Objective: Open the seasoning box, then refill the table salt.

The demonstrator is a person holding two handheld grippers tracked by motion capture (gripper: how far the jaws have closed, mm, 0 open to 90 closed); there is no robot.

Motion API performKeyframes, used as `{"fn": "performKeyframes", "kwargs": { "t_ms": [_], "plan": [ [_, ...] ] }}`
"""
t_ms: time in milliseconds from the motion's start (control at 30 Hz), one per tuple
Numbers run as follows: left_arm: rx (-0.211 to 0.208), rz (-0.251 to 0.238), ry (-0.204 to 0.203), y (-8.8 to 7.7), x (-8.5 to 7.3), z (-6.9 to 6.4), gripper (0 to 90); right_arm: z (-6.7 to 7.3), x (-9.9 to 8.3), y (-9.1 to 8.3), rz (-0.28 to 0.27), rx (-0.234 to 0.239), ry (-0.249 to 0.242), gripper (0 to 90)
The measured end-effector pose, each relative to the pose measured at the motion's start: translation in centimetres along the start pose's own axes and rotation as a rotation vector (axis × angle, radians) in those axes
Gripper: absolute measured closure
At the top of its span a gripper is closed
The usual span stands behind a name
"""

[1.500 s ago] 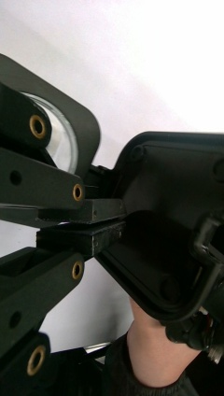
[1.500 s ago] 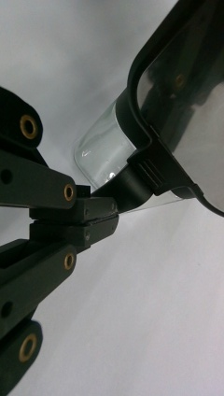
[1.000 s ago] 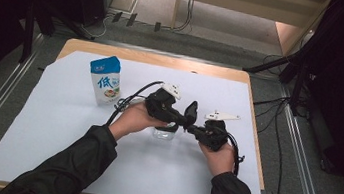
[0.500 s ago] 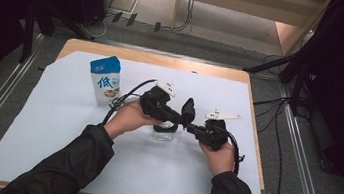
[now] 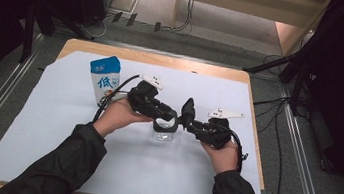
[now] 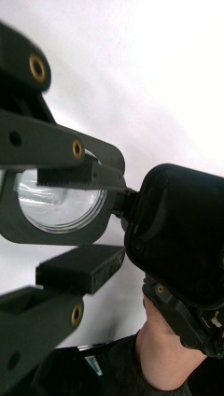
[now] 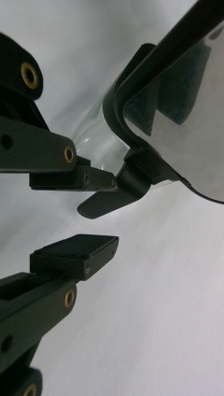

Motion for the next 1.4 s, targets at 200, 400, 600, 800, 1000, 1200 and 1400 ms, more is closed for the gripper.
{"fn": "performKeyframes", "kwargs": {
  "t_ms": [200, 400, 600, 800, 1000, 1200, 1400],
  "plan": [
    [0.019, -0.012, -0.01, -1.1, -0.6, -0.1, 53.0, -0.1, 0.1, -0.5, -0.004, 0.012, -0.015, 62.7],
    [0.037, -0.02, -0.031, -2.0, -1.1, -0.1, 49.9, 0.1, -0.2, -1.6, -0.017, 0.027, -0.023, 60.1],
    [0.06, -0.007, -0.036, -2.6, -1.7, -0.4, 48.2, -0.3, -0.3, -1.7, -0.027, 0.023, -0.029, 59.0],
    [0.07, -0.003, -0.054, -3.4, -2.6, -0.4, 46.3, -0.5, -0.3, -1.5, -0.013, 0.033, -0.025, 58.1],
    [0.097, -0.017, -0.063, -5.0, -3.5, 0.0, 47.6, -0.9, -0.3, -1.8, -0.025, 0.018, -0.023, 57.6],
    [0.132, -0.034, -0.074, -6.8, -4.2, 0.2, 46.5, -1.2, -0.3, -2.1, -0.025, 0.008, -0.041, 55.6],
    [0.151, -0.046, -0.105, -8.3, -4.9, 0.5, 45.1, -1.4, -0.1, -2.1, -0.032, 0.011, -0.041, 55.0]
  ]
}}
Point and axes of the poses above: each handheld gripper's, and its own axes: y roughly forward along the jaws, x roughly out of its top, z roughly to its left, the point moved 1 cm from there along y, roughly forward along the jaws, and after that the axes turned 7 degrees about -x, right-handed, at the moved point
